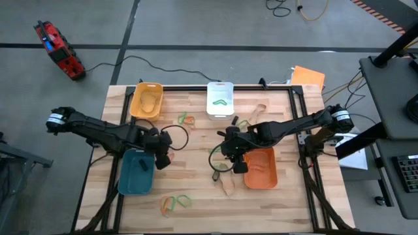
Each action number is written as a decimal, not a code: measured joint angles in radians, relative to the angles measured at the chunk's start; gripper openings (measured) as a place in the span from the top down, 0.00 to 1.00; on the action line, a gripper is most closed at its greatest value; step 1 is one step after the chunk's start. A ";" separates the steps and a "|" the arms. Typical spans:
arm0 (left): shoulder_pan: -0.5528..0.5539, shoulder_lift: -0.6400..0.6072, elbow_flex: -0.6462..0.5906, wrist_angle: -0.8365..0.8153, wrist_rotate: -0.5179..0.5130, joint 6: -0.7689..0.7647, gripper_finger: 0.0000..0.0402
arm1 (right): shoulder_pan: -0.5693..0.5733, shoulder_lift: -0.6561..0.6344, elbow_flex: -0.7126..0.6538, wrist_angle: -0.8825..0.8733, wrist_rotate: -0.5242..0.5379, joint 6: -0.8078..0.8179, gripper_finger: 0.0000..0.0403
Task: Sort rubber bands into baskets
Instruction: Put the orange rubber band into the orange bin
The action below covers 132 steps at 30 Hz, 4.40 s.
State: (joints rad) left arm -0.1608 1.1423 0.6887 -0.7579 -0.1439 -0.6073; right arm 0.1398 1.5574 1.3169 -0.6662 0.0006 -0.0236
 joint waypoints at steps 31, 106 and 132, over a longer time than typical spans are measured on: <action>0.002 0.455 0.141 0.006 -0.051 -0.037 0.60 | -0.003 0.000 -0.012 0.032 0.002 -0.013 0.65; -0.094 0.086 -0.158 1.387 -0.212 0.835 1.00 | -0.003 0.122 -0.369 1.402 0.254 -0.070 0.45; -0.092 0.143 -0.127 1.345 -0.287 0.815 0.79 | -0.003 0.144 -0.254 1.061 0.316 -0.016 0.98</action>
State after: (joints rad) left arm -0.2531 1.2858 0.5621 0.5871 -0.4307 0.2082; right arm 0.1371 1.7015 1.0628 0.3946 0.3163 -0.0396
